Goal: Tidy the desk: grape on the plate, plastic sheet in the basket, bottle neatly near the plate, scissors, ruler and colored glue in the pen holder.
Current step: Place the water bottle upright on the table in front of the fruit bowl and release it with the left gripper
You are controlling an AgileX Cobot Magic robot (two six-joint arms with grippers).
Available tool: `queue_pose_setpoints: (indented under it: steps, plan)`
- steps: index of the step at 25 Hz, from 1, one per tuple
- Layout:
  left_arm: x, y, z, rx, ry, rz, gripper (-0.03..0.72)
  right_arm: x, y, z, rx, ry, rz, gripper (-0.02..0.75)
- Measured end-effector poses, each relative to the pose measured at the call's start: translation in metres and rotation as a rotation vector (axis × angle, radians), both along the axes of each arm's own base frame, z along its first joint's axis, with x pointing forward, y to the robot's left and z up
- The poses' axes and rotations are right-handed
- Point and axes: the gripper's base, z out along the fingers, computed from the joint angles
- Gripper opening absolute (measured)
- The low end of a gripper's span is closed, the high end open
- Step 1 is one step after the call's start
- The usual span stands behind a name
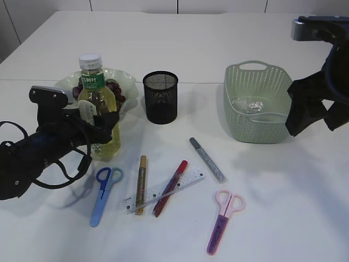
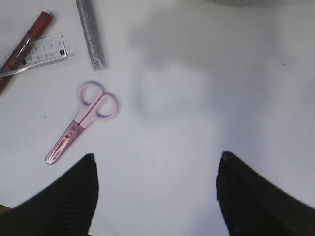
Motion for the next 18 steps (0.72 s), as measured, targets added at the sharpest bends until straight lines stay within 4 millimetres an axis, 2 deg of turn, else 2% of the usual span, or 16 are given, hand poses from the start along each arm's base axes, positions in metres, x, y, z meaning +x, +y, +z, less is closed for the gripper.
queue_pose_setpoints:
  steps: [6, 14, 18]
  plan:
    - [0.001, -0.001, 0.012, -0.008, -0.035, -0.010, 0.602, 0.000, 0.000, 0.000, 0.000, 0.000, 0.000, 0.577]
    - [0.001, -0.003, 0.025, -0.023, -0.093, -0.030, 0.612, 0.000, 0.000, 0.000, 0.000, 0.000, 0.000, 0.577]
    - [0.001, -0.003, 0.048, -0.038, -0.153, -0.034, 0.612, 0.000, 0.000, 0.000, 0.000, 0.000, 0.000, 0.577]
